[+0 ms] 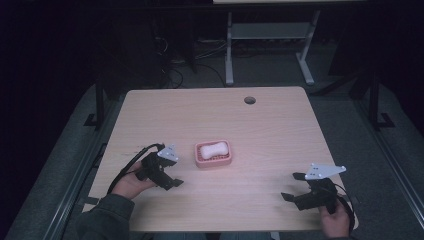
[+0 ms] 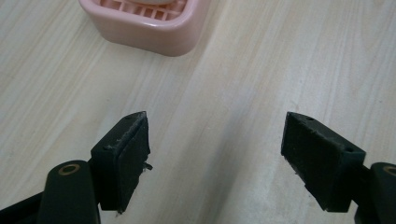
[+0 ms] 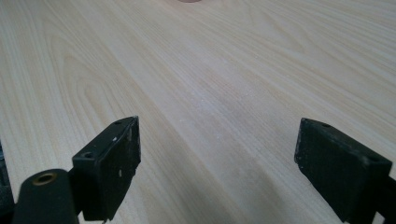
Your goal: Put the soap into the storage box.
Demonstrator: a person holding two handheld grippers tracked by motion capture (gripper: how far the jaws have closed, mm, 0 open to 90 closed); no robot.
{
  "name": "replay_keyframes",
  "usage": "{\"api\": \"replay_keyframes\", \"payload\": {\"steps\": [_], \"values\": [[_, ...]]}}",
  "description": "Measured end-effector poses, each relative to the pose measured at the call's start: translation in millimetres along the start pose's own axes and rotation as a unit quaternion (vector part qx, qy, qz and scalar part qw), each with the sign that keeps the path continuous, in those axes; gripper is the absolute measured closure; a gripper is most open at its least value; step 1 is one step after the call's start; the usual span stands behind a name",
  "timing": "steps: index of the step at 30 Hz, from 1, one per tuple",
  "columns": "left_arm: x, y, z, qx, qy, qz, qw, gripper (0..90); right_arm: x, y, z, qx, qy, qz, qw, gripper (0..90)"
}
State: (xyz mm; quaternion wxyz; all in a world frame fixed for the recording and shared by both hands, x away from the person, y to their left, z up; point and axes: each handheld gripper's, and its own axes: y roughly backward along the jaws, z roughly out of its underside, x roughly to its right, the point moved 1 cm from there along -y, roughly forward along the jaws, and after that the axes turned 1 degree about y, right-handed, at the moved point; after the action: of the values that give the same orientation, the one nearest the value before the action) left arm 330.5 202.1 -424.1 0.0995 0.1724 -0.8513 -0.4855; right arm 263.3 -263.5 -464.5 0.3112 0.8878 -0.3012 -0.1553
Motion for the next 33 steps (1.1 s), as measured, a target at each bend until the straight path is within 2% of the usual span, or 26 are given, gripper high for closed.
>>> {"api": "replay_keyframes", "payload": {"steps": [2, 3, 7, 11, 14, 15, 22, 27, 33], "values": [[1.6, -0.7, 2.7, 0.003, 0.006, 0.000, 1.0000, 22.8, -0.2, 0.1, -0.1, 0.001, 0.001, 0.000, 1.0000, 14.2], [0.8, -0.1, 3.7, -0.001, -0.001, 0.000, 1.0000, 22.8, -0.2, 0.3, -0.1, 0.000, 0.002, 0.000, 1.0000, 14.2], [3.9, 0.3, 9.2, 0.003, 0.006, 0.000, 1.0000, 22.8, -0.2, 0.5, 0.0, 0.001, 0.002, 0.001, 1.0000, 14.2], [5.0, 2.6, 15.2, 0.001, 0.005, -0.004, 1.0000, 22.8, 0.0, 0.7, 0.3, 0.002, 0.000, 0.001, 1.0000, 14.1], [7.0, 5.0, 19.0, 0.008, 0.013, -0.005, 0.9999, 22.8, 0.1, 0.9, 0.5, 0.002, -0.001, 0.001, 1.0000, 14.2], [6.7, 6.2, 20.1, 0.007, 0.004, -0.008, 0.9999, 22.8, 0.0, 0.8, 0.5, 0.002, -0.001, 0.001, 1.0000, 14.2], [13.0, 9.6, 30.0, 0.004, 0.006, -0.011, 0.9999, 22.8, -0.6, 1.7, 0.6, 0.000, 0.001, 0.003, 1.0000, 14.1], [16.4, 11.9, 38.9, -0.001, 0.007, -0.014, 0.9999, 22.6, -0.5, 1.5, 0.9, 0.000, 0.003, 0.002, 1.0000, 14.2], [25.4, 14.7, 55.2, 0.009, 0.012, -0.024, 0.9996, 22.5, -0.6, 1.8, 1.0, 0.000, 0.005, 0.001, 1.0000, 14.2]]}}
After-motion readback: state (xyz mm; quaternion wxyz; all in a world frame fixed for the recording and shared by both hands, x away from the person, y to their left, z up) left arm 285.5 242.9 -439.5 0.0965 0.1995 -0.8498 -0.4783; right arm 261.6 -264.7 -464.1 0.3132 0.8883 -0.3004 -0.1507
